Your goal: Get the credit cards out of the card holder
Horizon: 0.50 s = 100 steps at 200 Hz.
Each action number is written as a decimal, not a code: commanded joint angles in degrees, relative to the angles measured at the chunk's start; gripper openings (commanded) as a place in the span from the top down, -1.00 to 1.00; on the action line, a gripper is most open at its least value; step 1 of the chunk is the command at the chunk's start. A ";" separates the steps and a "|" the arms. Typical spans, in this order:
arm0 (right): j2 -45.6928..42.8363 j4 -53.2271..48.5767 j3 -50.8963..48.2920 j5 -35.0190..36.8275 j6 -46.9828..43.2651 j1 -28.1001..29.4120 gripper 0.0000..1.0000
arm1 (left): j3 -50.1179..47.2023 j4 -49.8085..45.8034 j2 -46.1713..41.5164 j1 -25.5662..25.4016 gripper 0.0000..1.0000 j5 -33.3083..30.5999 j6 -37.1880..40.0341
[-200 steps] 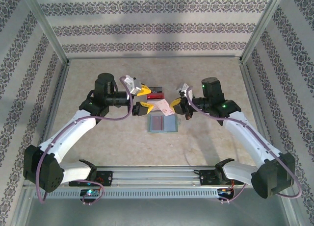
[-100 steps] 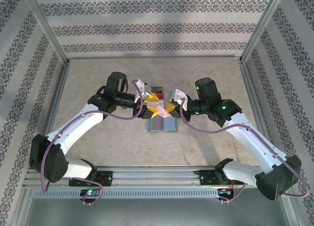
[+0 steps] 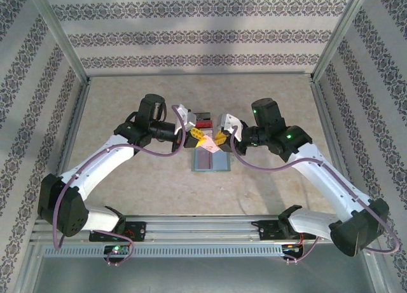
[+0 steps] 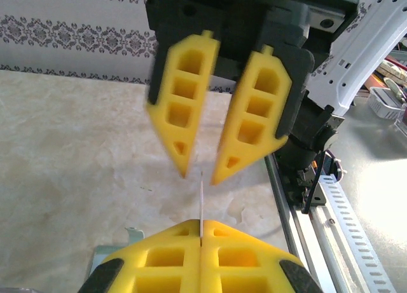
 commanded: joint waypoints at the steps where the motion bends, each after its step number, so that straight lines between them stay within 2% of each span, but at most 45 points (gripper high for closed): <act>1: 0.73 -0.92 1.91 -1.35 -1.42 0.70 0.30 | -0.76 1.29 -2.03 -0.58 1.00 1.23 0.39; 18: 1.30 -1.01 2.12 -1.65 -1.52 0.80 0.14 | -0.87 1.45 -2.21 -0.52 1.00 1.23 0.41; 51: 2.66 -1.23 3.19 -1.74 -1.61 1.48 0.20 | -0.79 1.64 -2.11 -0.55 1.00 1.07 0.41; 75: 3.33 -1.10 3.82 -2.08 -1.70 1.95 0.35 | -0.93 1.73 -2.10 -0.52 1.00 1.03 0.28; 100: 3.88 -1.44 4.52 -2.14 -2.15 2.08 0.70 | -1.13 1.68 -2.32 -0.54 1.00 0.64 0.22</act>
